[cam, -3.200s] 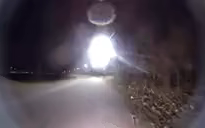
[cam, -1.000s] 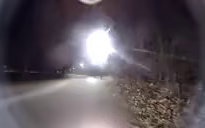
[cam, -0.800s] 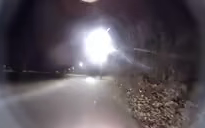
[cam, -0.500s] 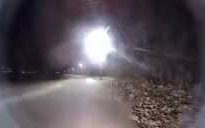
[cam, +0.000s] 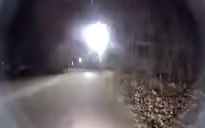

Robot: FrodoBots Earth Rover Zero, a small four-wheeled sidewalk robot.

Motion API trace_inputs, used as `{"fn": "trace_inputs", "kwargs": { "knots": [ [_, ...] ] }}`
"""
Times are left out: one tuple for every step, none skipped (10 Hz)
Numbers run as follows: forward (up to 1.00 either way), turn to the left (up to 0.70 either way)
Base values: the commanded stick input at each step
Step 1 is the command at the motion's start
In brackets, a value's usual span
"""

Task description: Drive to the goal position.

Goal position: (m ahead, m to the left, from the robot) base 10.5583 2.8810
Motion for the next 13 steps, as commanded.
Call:
{"fn": "trace_inputs", "kwargs": {
  "knots": [
    [0.81, 0.00],
    [0.76, 0.00],
    [0.74, 0.00],
    [0.62, 0.00],
    [0.70, 0.00],
    [0.80, 0.00],
    [0.64, 0.00],
    [0.41, 0.00],
    [0.22, 0.00],
    [0.04, 0.00],
    [0.00, 0.00],
    [0.00, 0.00],
    [0.00, 0.00]
  ]
}}
